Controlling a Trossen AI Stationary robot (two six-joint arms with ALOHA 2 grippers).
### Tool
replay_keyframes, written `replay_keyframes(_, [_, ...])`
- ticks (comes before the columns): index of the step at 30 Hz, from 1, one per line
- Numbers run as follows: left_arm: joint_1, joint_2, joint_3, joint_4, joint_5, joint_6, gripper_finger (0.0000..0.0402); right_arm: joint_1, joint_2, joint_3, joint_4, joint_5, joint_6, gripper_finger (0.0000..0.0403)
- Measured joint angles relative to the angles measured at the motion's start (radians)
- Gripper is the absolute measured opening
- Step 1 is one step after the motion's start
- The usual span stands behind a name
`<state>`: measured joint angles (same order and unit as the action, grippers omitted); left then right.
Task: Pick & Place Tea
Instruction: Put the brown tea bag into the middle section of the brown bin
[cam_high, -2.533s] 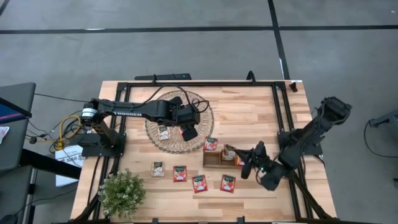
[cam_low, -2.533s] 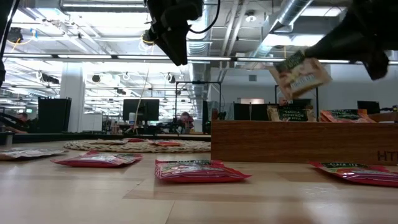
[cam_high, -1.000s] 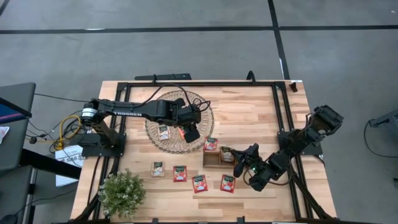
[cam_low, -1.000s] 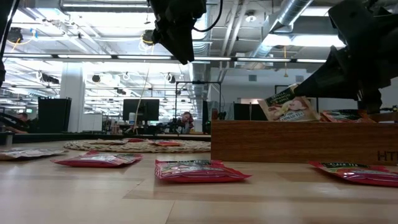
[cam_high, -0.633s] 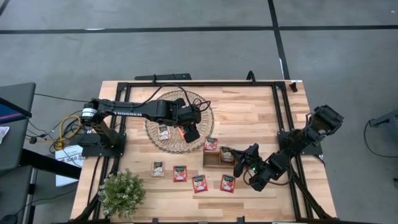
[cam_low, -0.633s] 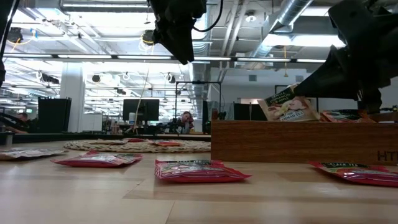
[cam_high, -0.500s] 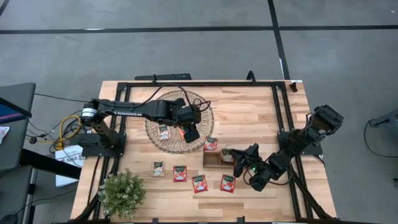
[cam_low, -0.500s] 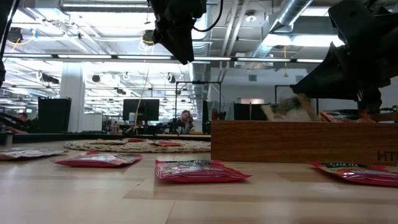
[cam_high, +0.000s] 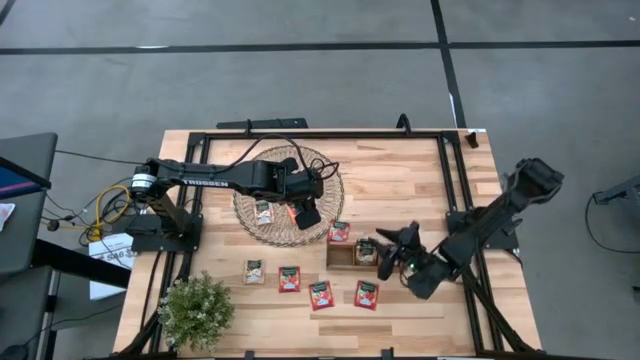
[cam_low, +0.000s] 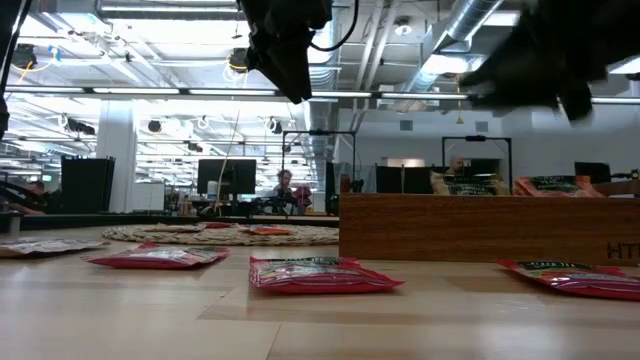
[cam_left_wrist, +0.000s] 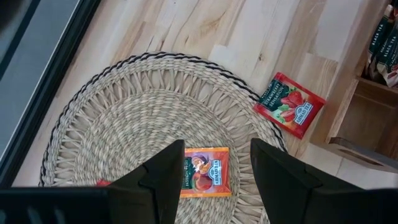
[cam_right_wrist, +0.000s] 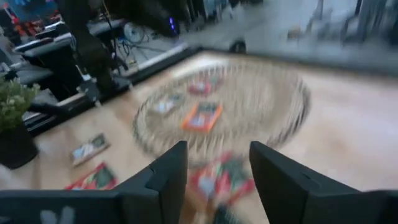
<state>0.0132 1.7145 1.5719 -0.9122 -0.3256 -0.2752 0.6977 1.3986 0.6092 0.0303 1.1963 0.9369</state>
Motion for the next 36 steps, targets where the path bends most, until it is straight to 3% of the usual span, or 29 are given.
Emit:
replay_keyframes(7, [0.0,0.0,0.0,-0.008,0.008,0.0,0.0177,-0.123,-0.239,0.055,0.003,-0.025,-0.562,0.0131])
replay_keyframes(13, [0.002,0.0,0.0,-0.053,0.041,0.02,0.0177,-0.255,-0.42,0.055,-0.042,-0.129,-0.775,0.0118])
replay_keyframes(24, [0.078,0.042,0.0,-0.135,0.034,-0.038,0.0177,-0.526,-0.578,0.055,-0.307,-0.414,-0.814,0.0152])
replay_keyframes(30, [0.143,0.095,0.0,-0.245,0.042,-0.078,0.0177,-0.622,-0.581,0.055,-0.41,-0.475,-0.814,0.0169])
replay_keyframes(36, [0.215,0.114,-0.001,-0.376,0.081,-0.135,0.0177,-0.632,-0.58,0.055,-0.504,-0.535,-0.79,0.0178])
